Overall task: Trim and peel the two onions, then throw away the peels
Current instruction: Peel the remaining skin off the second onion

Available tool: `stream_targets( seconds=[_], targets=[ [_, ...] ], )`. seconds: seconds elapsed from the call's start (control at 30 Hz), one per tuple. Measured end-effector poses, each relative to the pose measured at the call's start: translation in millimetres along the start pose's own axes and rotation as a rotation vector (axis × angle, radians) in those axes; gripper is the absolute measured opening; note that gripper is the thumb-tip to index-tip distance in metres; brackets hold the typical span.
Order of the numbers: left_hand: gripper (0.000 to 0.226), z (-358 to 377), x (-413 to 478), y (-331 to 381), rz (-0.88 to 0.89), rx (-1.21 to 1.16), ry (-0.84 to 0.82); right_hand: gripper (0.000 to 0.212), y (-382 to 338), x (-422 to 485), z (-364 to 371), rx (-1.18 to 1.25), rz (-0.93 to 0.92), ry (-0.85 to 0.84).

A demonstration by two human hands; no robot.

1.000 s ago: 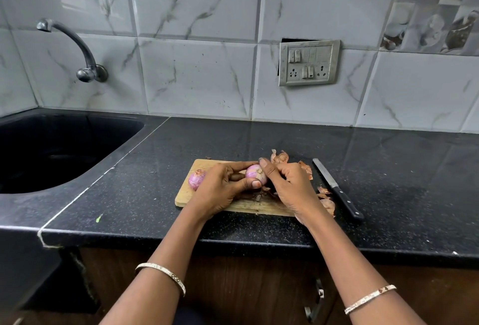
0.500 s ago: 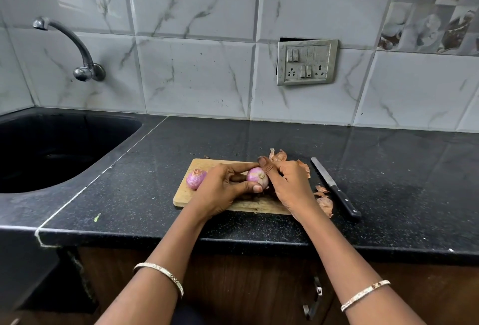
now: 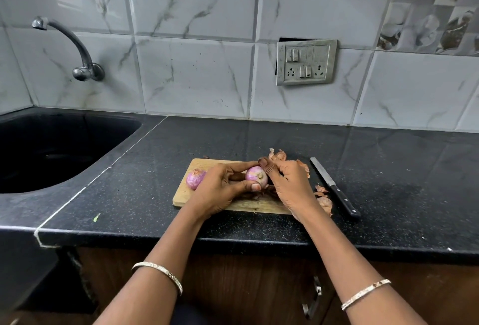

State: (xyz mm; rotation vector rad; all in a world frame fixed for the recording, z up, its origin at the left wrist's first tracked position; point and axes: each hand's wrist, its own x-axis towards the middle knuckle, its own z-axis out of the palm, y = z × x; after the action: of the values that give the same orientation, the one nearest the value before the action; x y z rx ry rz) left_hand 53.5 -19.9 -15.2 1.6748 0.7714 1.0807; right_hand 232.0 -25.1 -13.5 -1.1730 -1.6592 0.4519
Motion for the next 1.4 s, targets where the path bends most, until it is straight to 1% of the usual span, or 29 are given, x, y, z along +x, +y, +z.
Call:
stream_targets(
  seconds=[0.1,0.13,0.17,0.2,0.3,0.33,0.4,0.47,0.57,0.8,0.93,1.03,1.17,1.3,1.4],
  targets=[
    [0.047,-1.9,-1.7,2.1,0.014,-0.095,0.036,0.039,-1.0,-2.6,-0.1,0.029,-0.045,-0.064],
    [0.046,-2.6,-2.3,3.0,0.018,-0.11,0.048,0.034,-0.7,-2.4,-0.2,0.025,-0.066,-0.08],
    [0.044,-2.7,-2.9,4.5,0.018,-0.123,0.057,0.033,-0.4,-2.0,-0.5,0.026,-0.078,-0.096],
    [0.043,-2.7,-3.3,5.6,0.016,-0.136,0.058,0.036,-0.1,-1.6,-0.4,0.034,-0.079,-0.111],
    [0.039,-1.8,-2.1,7.3,-0.026,-0.226,0.071,0.058,0.9,-1.0,-0.5,0.041,-0.09,-0.132],
    [0.036,-1.5,-1.7,7.4,-0.045,-0.251,0.08,0.062,0.2,-1.2,-0.2,0.036,-0.095,-0.134],
    [0.032,-2.4,-0.3,5.6,-0.062,-0.236,0.093,0.063,-0.8,-1.7,0.5,0.011,-0.109,-0.122],
    [0.031,-2.8,-0.3,5.2,-0.054,-0.191,0.093,0.057,-1.6,-2.4,0.5,-0.006,-0.111,-0.101],
    [0.03,-1.5,-0.8,6.4,-0.052,-0.206,0.093,0.049,-1.5,-3.6,0.2,-0.023,-0.096,-0.079],
    [0.028,0.3,1.7,2.9,-0.078,-0.269,0.114,0.051,0.8,-2.9,1.8,-0.059,-0.127,-0.072],
    [0.028,0.1,1.8,2.5,-0.063,-0.267,0.138,0.045,4.1,-1.8,3.3,-0.083,-0.162,-0.076],
    [0.027,0.5,1.9,1.2,-0.053,-0.218,0.144,0.044,3.5,-0.8,3.4,-0.066,-0.113,-0.068],
    [0.026,1.5,3.4,-1.2,-0.057,-0.143,0.138,0.05,0.6,-0.9,4.4,-0.081,-0.072,-0.049],
    [0.031,-0.9,4.0,-2.3,-0.084,-0.144,0.101,0.066,-2.3,-1.8,3.3,-0.088,0.006,-0.032],
    [0.033,-2.4,1.9,0.2,-0.084,-0.137,0.043,0.076,-1.7,-1.7,1.8,-0.064,0.019,-0.025]
  ],
)
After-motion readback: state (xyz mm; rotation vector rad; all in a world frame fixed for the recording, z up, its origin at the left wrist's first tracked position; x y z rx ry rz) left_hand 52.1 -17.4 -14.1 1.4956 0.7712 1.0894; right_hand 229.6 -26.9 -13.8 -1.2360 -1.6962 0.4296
